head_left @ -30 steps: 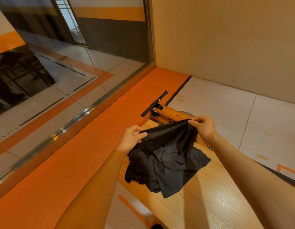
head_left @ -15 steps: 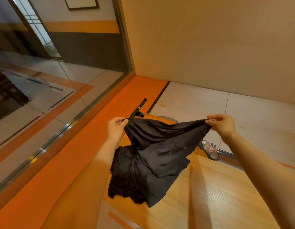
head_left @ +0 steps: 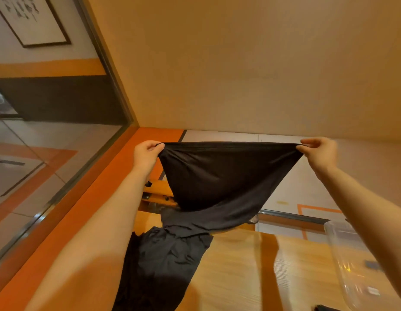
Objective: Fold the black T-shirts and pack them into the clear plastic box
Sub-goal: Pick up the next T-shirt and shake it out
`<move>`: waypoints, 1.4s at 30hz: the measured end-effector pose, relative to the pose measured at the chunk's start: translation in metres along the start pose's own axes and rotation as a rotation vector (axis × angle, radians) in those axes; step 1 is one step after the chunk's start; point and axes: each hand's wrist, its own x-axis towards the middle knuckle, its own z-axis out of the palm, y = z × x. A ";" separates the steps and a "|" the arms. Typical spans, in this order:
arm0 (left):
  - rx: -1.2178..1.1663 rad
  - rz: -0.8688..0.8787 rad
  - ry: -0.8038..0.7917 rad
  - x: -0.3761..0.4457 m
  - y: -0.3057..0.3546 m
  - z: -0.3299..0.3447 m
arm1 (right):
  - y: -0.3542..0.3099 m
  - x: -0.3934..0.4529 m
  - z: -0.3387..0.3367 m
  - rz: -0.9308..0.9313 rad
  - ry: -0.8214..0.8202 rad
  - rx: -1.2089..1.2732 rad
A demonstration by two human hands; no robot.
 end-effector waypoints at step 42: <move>-0.149 -0.342 -0.436 -0.183 -0.124 -0.002 | 0.115 -0.267 -0.117 0.180 0.051 -0.051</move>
